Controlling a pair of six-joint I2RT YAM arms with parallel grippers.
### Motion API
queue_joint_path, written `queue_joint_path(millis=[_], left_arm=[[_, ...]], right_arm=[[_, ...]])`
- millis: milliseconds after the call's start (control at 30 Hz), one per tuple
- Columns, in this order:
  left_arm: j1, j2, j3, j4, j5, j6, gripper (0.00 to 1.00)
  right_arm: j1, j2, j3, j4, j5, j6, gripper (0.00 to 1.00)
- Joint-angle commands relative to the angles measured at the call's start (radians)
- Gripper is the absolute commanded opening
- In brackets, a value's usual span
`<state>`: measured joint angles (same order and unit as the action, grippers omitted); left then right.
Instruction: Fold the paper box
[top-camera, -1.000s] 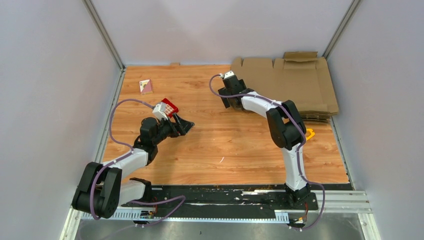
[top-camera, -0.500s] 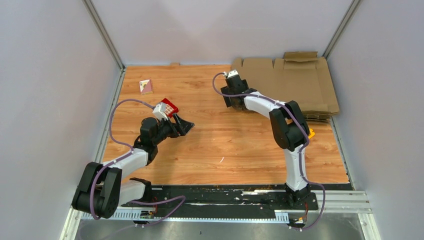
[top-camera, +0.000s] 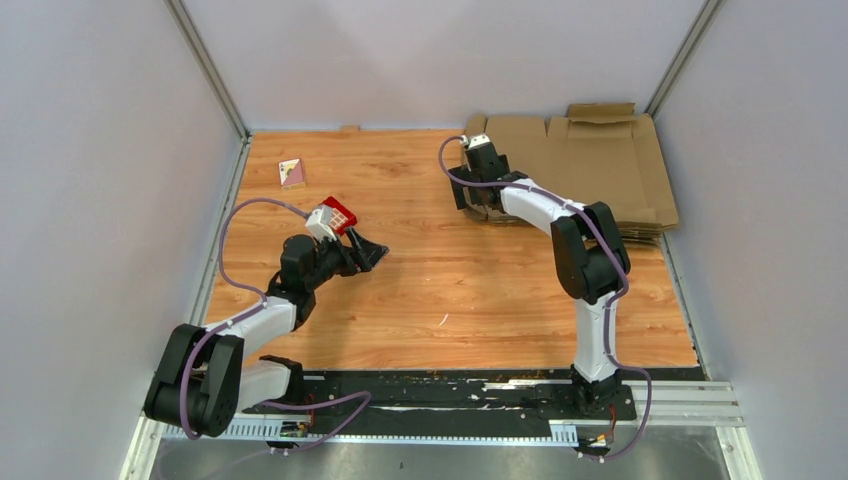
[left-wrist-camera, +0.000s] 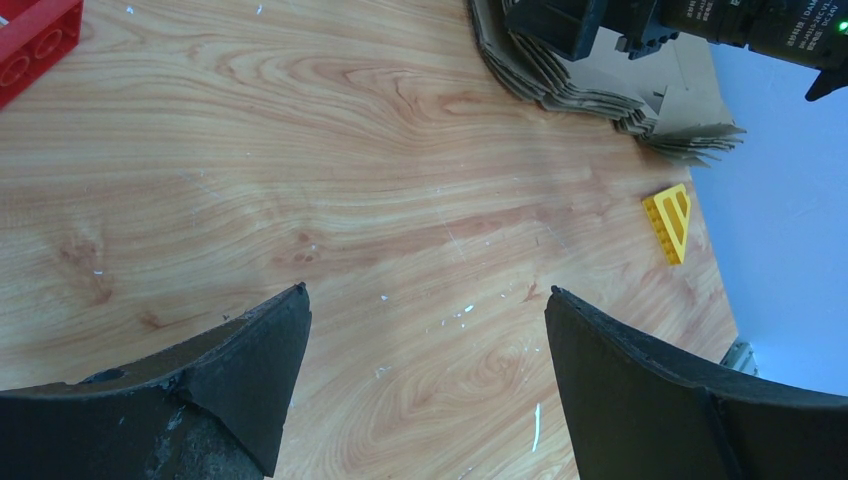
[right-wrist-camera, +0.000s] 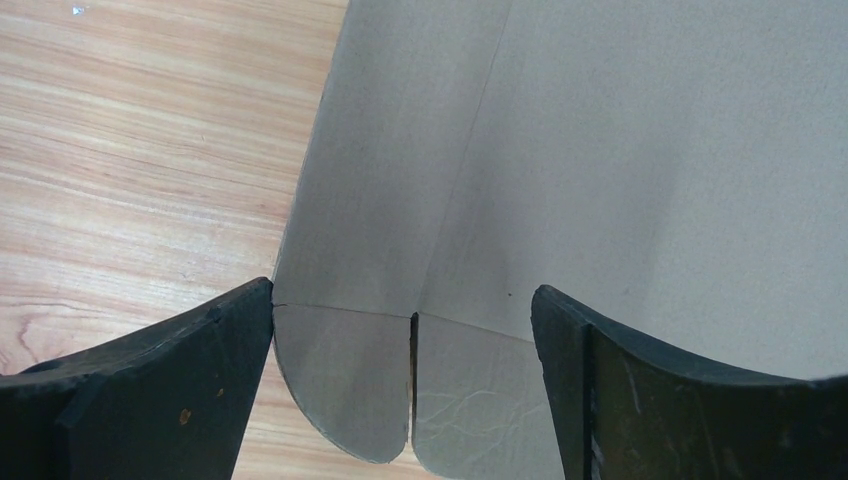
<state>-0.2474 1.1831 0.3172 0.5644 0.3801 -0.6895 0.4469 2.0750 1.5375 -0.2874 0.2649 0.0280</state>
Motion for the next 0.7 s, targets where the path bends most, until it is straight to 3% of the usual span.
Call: queue_joint_path(millis=[0,267,533,667], left_arm=[[-0.005,-0.005,0.036,0.016,0.003,0.021,0.94],[-0.006,-0.003,0.039,0.010,0.003,0.025,0.94],[-0.006,0.001,0.045,0.005,0.011,0.025,0.94],[-0.006,0.001,0.046,0.002,0.009,0.026,0.94]], right_arm=[[-0.015,-0.039,0.008,-0.013,0.015,0.006,1.00],[-0.025,-0.035,0.015,-0.036,-0.042,0.032,1.00],[-0.103,-0.042,-0.018,-0.020,-0.235,0.122,1.00],[-0.109,-0.045,-0.021,-0.024,-0.225,0.118,1.00]])
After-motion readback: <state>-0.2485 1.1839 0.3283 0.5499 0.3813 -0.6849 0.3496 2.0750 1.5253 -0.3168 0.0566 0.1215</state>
